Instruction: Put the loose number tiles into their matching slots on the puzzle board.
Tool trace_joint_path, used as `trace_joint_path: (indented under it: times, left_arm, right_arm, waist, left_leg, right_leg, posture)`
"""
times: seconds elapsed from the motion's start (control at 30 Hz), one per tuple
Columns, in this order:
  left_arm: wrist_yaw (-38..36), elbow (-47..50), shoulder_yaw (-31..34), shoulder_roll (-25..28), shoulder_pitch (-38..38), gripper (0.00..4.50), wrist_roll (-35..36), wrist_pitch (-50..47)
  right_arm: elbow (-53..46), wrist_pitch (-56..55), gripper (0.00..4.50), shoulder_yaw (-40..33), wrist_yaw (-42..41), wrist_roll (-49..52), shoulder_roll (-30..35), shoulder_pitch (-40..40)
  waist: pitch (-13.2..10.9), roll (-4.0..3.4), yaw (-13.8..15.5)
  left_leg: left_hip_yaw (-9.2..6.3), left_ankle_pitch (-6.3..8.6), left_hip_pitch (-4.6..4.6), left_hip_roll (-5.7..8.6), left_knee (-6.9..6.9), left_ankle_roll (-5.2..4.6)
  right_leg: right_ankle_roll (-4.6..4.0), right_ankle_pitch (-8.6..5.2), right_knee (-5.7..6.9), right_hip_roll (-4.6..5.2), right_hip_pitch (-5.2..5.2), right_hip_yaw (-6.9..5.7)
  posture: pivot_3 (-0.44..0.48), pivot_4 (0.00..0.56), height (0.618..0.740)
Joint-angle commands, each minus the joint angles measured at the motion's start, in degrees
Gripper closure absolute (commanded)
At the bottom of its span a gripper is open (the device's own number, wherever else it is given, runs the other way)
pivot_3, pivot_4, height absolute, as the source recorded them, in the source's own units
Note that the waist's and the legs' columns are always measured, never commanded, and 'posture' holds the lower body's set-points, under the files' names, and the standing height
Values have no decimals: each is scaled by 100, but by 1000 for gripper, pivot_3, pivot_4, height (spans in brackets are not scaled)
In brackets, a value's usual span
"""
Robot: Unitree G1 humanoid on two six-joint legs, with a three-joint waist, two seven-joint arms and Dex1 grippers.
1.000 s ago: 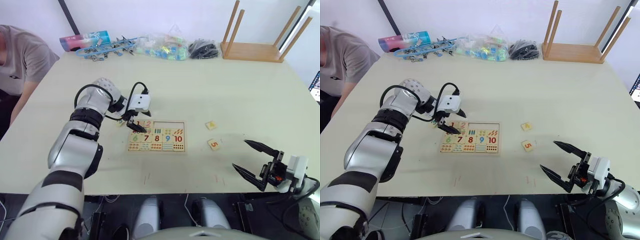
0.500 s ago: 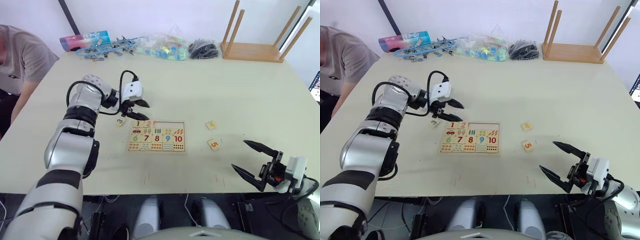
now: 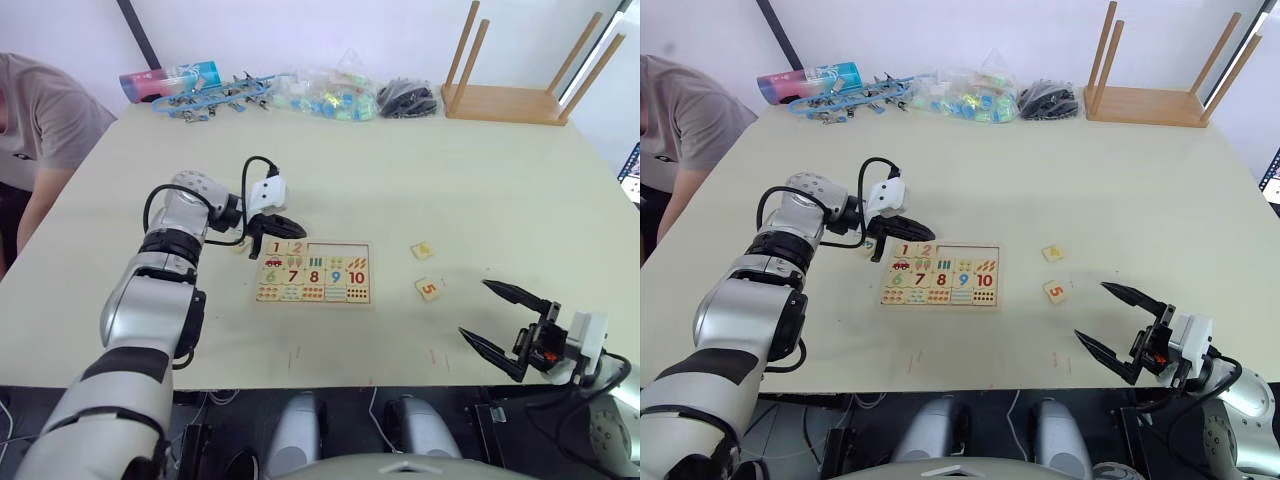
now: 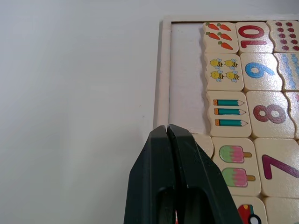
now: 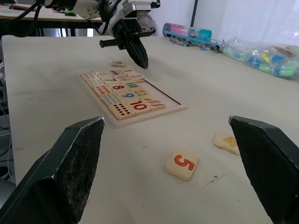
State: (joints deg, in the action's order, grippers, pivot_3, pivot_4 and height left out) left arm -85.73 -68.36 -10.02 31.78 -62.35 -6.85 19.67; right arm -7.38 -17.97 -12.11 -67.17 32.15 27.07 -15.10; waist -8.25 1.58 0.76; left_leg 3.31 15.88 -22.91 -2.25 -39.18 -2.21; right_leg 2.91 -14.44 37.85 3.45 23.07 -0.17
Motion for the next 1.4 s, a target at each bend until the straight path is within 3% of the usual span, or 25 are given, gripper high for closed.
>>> trace_joint_path:
  times: [0.03, 1.4]
  left_arm:
    - [235, -120, -39, -61, -92, 4432, -137, 306]
    - [396, -373, 15, -51, -94, 4432, -324, 466]
  right_arm:
    - [-80, -114, 0, -93, 7, 70, 31, 4]
    - [-49, -147, 0, -81, 41, 60, 41, -19]
  waist:
    - [0, 0, 4]
    - [0, 0, 0]
  left_leg:
    - [0, 0, 0, 0, 0, 0]
    - [2, 0, 0, 0, 0, 0]
  right_leg:
    - [0, 0, 0, 0, 0, 0]
    - [0, 0, 0, 0, 0, 0]
  posture:
    - [0, 150, 737]
    - [0, 150, 737]
